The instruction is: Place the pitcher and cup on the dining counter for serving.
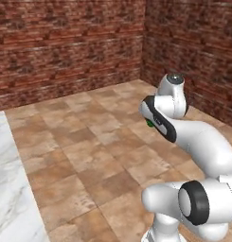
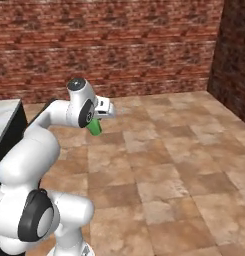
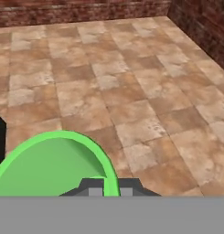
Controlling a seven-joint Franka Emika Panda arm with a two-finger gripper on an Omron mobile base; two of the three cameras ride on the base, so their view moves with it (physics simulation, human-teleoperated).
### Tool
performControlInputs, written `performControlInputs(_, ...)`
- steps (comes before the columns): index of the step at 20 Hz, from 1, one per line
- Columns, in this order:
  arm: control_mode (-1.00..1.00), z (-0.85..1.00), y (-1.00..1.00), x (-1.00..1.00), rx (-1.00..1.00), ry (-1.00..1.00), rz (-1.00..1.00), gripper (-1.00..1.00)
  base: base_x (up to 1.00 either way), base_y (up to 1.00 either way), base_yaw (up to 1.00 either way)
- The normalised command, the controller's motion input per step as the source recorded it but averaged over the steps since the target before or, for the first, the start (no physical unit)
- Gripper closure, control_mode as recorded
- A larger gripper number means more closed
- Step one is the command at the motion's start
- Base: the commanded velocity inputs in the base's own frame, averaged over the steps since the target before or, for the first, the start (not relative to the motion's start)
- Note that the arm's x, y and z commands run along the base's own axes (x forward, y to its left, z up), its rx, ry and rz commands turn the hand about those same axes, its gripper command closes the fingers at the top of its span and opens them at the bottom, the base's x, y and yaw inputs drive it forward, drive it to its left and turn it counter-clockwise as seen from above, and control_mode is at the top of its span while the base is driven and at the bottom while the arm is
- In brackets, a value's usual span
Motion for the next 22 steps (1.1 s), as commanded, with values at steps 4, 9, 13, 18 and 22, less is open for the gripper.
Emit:
performControlInputs(4,1.0,0.0,0.0,0.0,0.0,0.0,0.0,1.0,1.0,-0.51,0.54)
performControlInputs(9,1.0,0.0,0.0,0.0,0.0,0.0,0.0,1.0,1.0,-0.57,0.53)
performControlInputs(13,1.0,0.0,0.0,0.0,0.0,0.0,0.0,1.0,1.0,-0.55,0.54)
performControlInputs(18,1.0,0.0,0.0,0.0,0.0,0.0,0.0,1.0,1.0,-0.51,0.56)
performControlInputs(22,1.0,0.0,0.0,0.0,0.0,0.0,0.0,1.0,1.0,-0.54,0.57)
